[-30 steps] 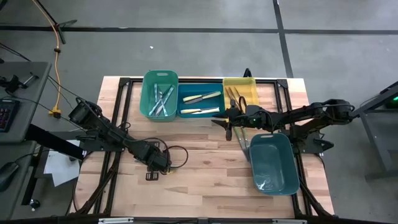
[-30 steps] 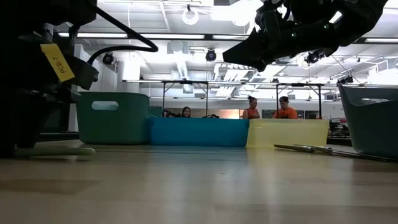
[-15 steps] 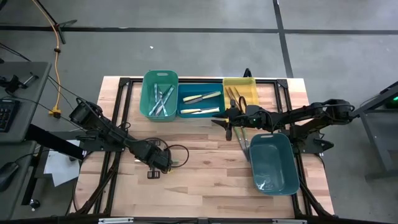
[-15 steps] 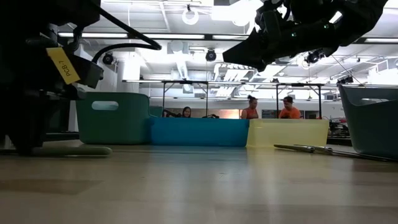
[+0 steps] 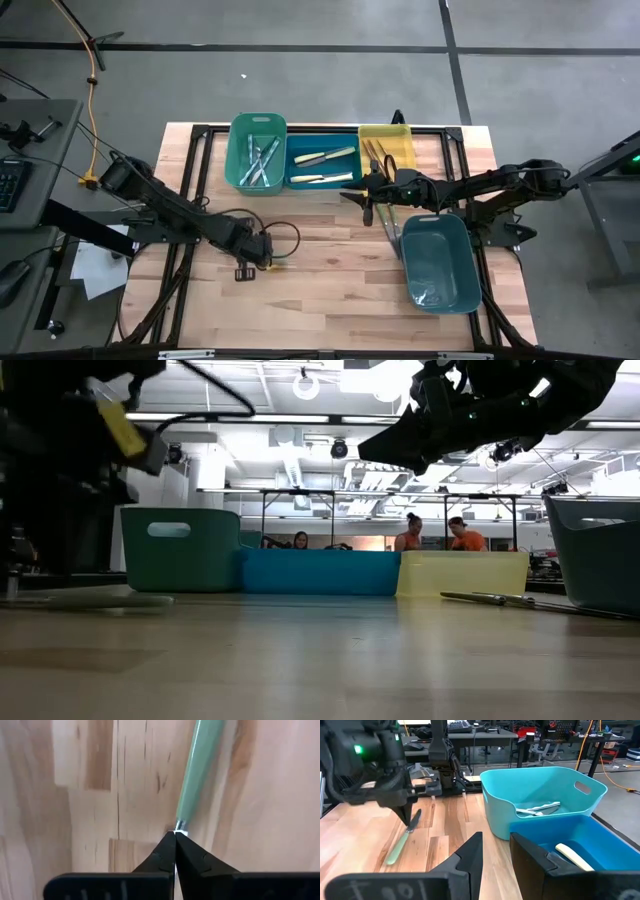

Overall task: Sort silverware by color (type)
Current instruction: Put the green knife into the green bin

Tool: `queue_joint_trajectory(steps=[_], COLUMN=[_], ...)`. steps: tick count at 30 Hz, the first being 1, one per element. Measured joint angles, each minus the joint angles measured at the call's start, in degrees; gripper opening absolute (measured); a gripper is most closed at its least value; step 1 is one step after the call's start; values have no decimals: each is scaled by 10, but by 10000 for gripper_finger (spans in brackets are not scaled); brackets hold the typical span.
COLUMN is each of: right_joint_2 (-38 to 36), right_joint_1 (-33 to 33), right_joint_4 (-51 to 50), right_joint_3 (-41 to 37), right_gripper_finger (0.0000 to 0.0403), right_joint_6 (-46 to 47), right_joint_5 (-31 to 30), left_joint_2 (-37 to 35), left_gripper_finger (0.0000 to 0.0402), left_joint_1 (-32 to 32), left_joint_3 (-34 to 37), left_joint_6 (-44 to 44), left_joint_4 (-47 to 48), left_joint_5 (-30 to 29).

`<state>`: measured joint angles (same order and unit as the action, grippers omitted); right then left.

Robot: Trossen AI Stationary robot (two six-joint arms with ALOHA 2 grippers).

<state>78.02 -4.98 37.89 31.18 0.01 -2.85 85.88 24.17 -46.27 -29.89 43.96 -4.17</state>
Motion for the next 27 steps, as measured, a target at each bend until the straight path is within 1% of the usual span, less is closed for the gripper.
queue_joint_trajectory(steps=[7,11,14,21,23,27], right_joint_2=[0,0,0,0,0,0], right_joint_1=[0,0,0,0,0,0], right_joint_4=[0,0,0,-6,-5,-4], right_joint_3=[0,0,0,0,0,0], right_gripper_finger=[94,94,94,94,94,94], right_joint_6=[0,0,0,1,1,1], right_joint_5=[0,0,0,0,0,0], left_joint_2=[-31,-29,-25,-10,0,36], left_gripper_finger=[0,16,41,132,154,181], left_joint_1=[-14,-9,3,38,43,45], left_joint_3=[-2,-2,-2,-3,-3,-3], left_joint_6=[15,15,24,31,31,47], left_joint_4=[-3,-14,-19,-56,-48,-42], left_joint_5=[-13,-14,-14,-18,-21,-21])
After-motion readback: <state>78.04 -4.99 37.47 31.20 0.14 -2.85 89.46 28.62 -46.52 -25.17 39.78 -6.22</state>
